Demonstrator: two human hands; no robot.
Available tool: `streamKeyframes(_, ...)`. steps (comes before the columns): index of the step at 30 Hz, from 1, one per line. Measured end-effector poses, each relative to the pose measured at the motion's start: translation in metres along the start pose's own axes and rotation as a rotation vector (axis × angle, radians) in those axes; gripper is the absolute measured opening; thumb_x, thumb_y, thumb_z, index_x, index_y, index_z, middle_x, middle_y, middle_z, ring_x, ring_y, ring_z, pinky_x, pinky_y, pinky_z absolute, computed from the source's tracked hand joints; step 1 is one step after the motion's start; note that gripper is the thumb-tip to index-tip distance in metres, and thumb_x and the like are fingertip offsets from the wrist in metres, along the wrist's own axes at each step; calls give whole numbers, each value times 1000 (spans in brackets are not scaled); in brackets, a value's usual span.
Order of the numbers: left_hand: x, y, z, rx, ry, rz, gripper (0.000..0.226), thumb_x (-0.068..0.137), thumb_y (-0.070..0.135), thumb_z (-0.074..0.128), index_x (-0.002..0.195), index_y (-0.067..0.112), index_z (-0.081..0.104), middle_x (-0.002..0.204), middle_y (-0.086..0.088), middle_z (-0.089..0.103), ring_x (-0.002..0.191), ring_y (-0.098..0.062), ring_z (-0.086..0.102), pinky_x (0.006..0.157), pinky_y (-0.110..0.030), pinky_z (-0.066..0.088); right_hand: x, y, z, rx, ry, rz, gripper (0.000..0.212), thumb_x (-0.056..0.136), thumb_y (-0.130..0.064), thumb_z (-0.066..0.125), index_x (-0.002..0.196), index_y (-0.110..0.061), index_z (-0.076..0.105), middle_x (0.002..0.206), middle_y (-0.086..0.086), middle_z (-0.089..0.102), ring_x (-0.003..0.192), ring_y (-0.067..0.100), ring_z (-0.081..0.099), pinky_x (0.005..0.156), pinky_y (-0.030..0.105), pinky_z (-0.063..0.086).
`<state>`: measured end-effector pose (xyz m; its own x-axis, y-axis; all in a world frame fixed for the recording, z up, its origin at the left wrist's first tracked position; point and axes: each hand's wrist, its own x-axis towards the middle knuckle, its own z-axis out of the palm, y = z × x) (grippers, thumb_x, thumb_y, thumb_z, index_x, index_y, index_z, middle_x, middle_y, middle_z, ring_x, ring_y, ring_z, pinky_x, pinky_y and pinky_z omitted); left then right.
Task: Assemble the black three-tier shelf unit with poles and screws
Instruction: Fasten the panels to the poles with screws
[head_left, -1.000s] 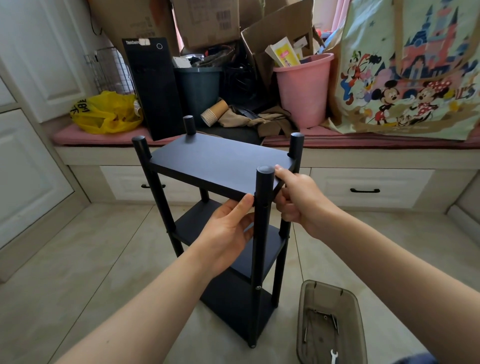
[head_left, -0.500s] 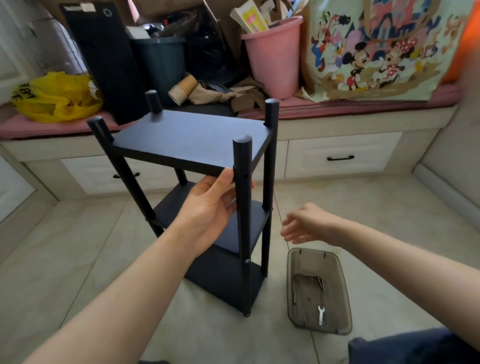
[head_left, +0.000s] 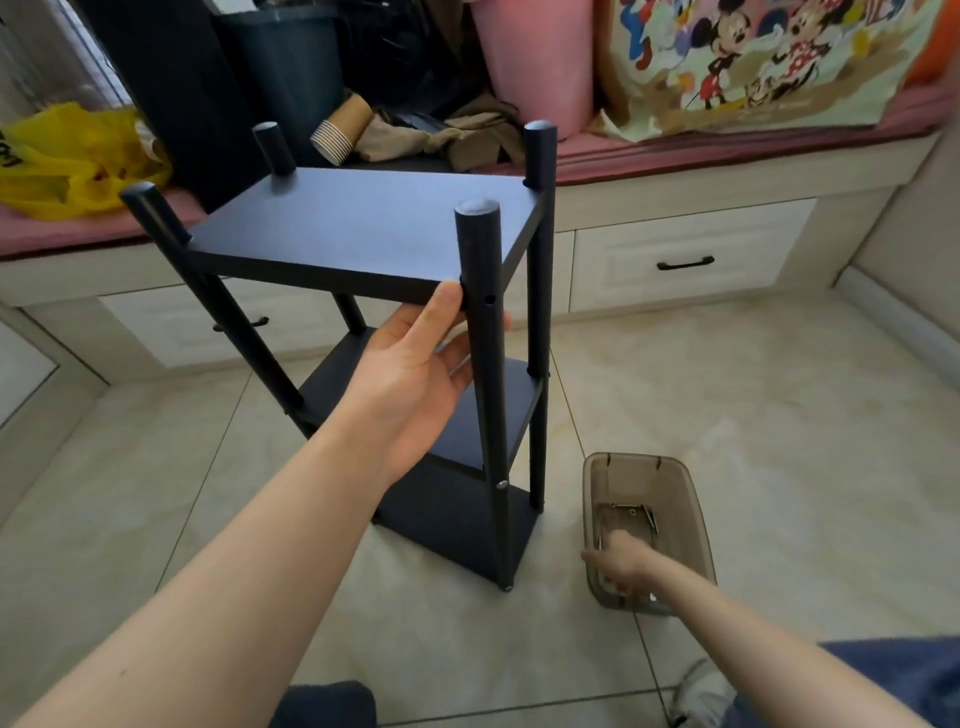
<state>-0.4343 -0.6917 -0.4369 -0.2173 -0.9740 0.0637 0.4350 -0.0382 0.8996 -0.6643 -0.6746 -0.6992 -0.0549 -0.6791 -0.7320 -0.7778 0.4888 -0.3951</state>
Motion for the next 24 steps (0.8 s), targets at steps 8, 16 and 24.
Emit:
streamKeyframes(8, -6, 0, 0, 2, -19, -11, 25, 87, 37, 66, 103, 20, 76, 109, -1, 75, 113, -25, 69, 89, -33, 56, 5, 14, 41, -211, -82, -90, 31, 86, -34, 62, 103, -9, 67, 106, 9, 70, 97, 25, 67, 75, 32, 53)
streamKeyframes(16, -9, 2, 6, 25, 25, -10, 25, 88, 35, 62, 102, 19, 75, 106, -2, 75, 109, -24, 71, 95, -35, 57, 9, 9, 63, -223, -414, -129, 45, 79, -39, 76, 113, -13, 63, 106, 3, 70, 87, 18, 68, 78, 33, 60)
streamKeyframes(24, -11, 3, 3, 59, -14, -10, 27, 89, 34, 59, 106, 18, 71, 104, 2, 75, 110, -23, 70, 95, -35, 56, 30, 18, 67, -318, -210, -150, 31, 93, -12, 56, 122, -12, 66, 118, 8, 69, 104, 22, 66, 79, 27, 55)
